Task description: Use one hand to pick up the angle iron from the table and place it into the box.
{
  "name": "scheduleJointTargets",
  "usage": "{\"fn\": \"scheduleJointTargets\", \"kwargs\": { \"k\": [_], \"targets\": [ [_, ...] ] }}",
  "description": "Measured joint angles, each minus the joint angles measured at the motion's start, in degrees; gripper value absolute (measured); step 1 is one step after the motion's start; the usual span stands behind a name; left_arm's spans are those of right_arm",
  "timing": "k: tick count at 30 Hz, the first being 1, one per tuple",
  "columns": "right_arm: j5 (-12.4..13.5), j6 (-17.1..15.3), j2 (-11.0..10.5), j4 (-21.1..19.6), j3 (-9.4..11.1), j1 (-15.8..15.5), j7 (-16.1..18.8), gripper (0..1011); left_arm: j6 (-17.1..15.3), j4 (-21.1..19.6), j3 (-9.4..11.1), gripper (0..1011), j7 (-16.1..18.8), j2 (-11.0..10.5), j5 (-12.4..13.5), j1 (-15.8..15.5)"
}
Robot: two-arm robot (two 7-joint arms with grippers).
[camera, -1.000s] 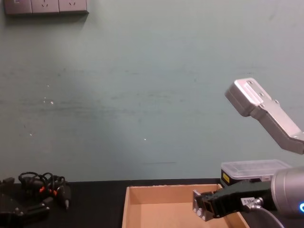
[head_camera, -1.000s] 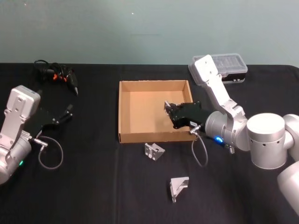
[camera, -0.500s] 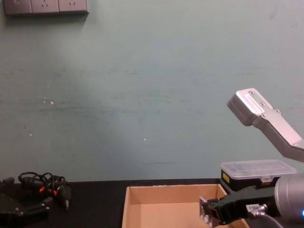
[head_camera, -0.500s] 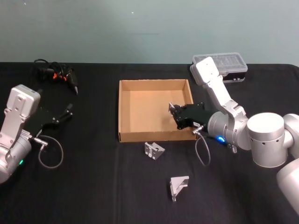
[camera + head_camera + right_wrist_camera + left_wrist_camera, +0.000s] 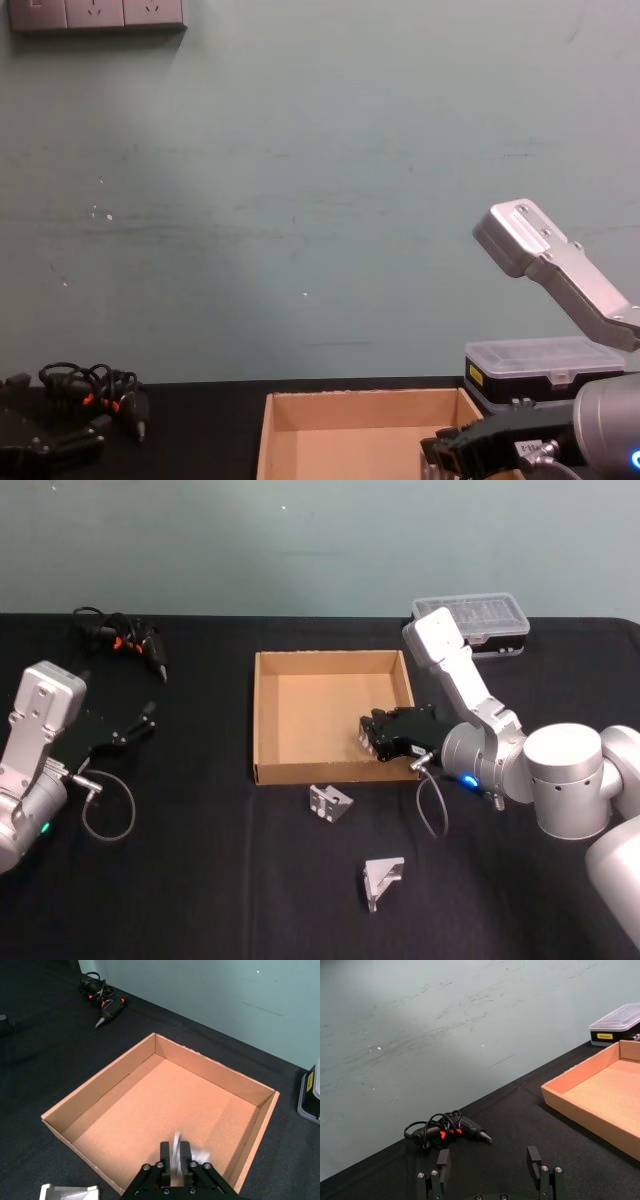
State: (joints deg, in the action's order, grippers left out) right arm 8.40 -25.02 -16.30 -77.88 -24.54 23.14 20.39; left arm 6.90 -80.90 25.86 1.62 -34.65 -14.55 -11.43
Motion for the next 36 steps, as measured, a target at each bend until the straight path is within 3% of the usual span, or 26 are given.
{"fn": "scheduleJointTargets", "kwargs": {
  "k": [7,8,12,20,26,30,36],
  "targets": [
    [-0.68,1.65,0.28,0.07,0.64,-0.30,-0.07,309,0.00,0.00,0.00,1000,0.00,0.00,0.00,0.00],
    [-0.69,1.80,0.29,-0.03,0.80,-0.38,-0.10,378,0.00,0.00,0.00,1000,0.00,0.00,0.00,0.00],
    [-0.66,2.34,0.15,-0.95,1.55,-0.86,-0.27,499,0.00,0.00,0.00,1000,0.00,0.00,0.00,0.00],
    [-0.49,2.86,-1.58,-4.81,2.76,-2.34,0.14,736,0.00,0.00,0.00,1000,0.00,0.00,0.00,0.00],
    [0.58,3.38,-4.87,-9.69,4.17,-4.17,2.10,902,0.00,0.00,0.00,1000,0.00,0.00,0.00,0.00],
    [2.00,4.26,-8.31,-13.10,5.27,-5.38,4.58,1003,0.00,0.00,0.00,1000,0.00,0.00,0.00,0.00],
    [4.16,6.57,-14.61,-16.73,5.59,-6.22,10.93,1003,0.00,0.00,0.00,1000,0.00,0.00,0.00,0.00]
  ]
}}
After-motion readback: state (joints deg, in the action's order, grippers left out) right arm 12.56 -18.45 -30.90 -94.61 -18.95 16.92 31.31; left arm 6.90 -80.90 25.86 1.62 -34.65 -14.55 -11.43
